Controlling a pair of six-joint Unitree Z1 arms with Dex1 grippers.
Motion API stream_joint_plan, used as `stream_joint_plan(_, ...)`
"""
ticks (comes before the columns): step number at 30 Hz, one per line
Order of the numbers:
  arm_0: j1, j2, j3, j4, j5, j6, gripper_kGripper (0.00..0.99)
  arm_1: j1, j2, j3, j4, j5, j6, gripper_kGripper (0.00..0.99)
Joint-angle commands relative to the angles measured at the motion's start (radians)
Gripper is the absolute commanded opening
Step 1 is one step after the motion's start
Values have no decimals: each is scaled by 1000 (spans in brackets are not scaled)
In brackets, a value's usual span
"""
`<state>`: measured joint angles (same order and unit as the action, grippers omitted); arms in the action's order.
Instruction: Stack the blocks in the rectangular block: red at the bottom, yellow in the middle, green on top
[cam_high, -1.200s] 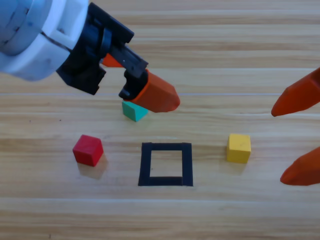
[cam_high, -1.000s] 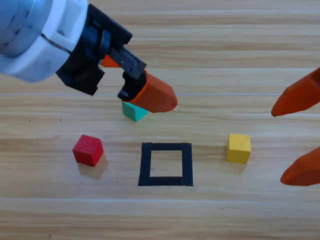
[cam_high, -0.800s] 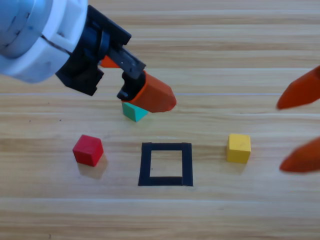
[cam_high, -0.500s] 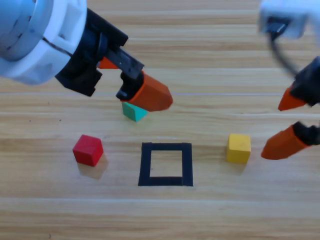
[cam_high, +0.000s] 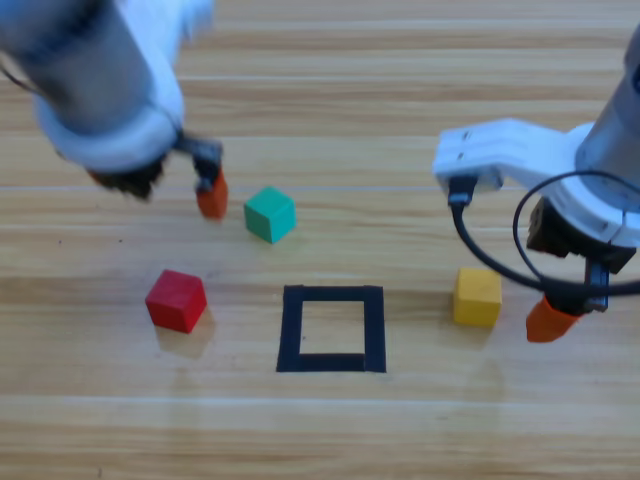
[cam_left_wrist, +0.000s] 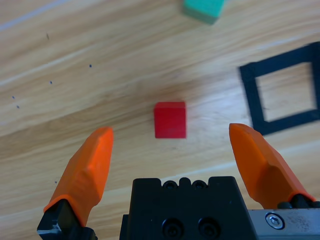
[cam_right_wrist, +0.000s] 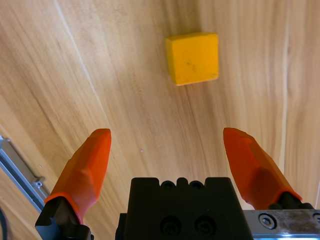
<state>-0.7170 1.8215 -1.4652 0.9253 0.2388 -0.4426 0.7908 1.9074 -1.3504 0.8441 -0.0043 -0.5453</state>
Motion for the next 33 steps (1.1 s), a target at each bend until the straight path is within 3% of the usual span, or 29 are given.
stream_joint_plan(1, 73, 236, 6, 4, 8, -45, 989, -53, 122, -33, 9, 78, -108, 986)
stream_joint_plan(13, 73, 260, 34, -25, -36, -30, 989, -53, 223, -131, 10, 40, -243, 977)
stream_joint_plan(24, 122, 202, 206, -160, -164, 15, 986, -67, 341, -207, 13, 17, -269, 920)
stream_joint_plan(28, 123, 186, 209, -174, -181, 33, 986, -67, 386, -263, 81, 17, -280, 684)
stream_joint_plan(30, 123, 190, 209, -189, -184, 41, 986, -67, 397, -286, 119, 18, -285, 322)
stream_joint_plan(32, 123, 202, 201, -194, -184, 41, 986, -67, 384, -296, 153, 27, -282, 20)
stream_joint_plan(33, 123, 208, 197, -195, -184, 41, 986, -67, 372, -296, 167, 37, -269, 0)
